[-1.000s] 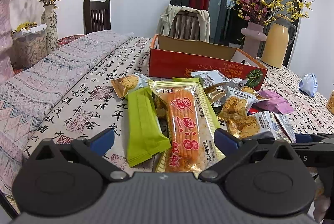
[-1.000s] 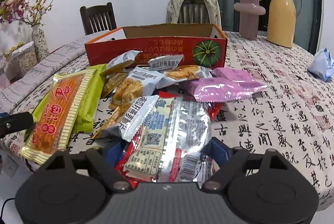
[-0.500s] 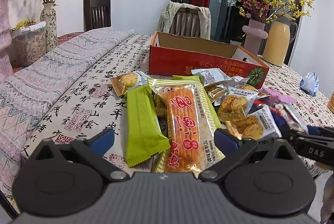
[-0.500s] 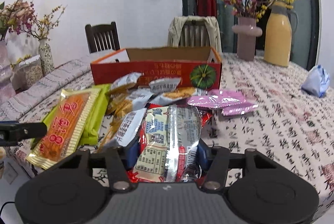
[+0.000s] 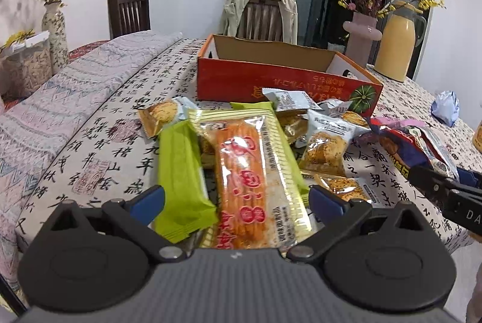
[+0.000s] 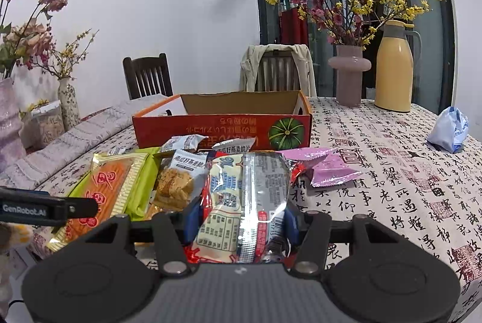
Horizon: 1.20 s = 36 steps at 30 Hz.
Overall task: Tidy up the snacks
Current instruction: 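Lower the right tool onto the silver wrapped packet and close it, then grasp the orange dough-bar packet with the left tool while the right tool lifts the silver packet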
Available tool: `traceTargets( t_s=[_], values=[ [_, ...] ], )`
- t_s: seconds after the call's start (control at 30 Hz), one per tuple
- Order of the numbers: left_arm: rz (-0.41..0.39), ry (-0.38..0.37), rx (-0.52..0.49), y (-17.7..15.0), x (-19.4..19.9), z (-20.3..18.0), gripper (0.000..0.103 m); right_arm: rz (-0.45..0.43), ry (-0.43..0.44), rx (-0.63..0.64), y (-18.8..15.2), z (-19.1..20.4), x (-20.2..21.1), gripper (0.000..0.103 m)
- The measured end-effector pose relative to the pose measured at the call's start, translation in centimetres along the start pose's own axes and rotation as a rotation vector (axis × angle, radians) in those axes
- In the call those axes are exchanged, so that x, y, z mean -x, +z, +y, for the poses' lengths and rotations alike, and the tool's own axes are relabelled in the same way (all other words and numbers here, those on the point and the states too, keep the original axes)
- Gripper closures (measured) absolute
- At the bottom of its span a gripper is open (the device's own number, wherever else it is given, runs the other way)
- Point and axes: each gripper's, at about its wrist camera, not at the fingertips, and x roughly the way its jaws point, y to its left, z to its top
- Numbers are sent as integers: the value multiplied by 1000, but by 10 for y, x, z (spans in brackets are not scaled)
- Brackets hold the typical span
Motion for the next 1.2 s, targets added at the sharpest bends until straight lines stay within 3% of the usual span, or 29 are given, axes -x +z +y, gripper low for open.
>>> traceTargets(
  t_s=[0.37,0.7,0.9,1.03,1.2],
  values=[
    [42,30,-35,3,-18,-22,0,-54,37,-24,-1,-4,20,50],
    [62,89,-69,1,-25,-31,9,-71,68,-21,1,0,23,50],
    [61,116,-99,1,-25,-37,21,-60,64,-41,-1,-6,20,50],
    [74,91,-91,0,-25,-37,43,-58,66,-49,-2,-7,20,50],
    [70,88,-84,0,-25,-36,46,-54,67,-57,-3,-9,19,50]
  ],
)
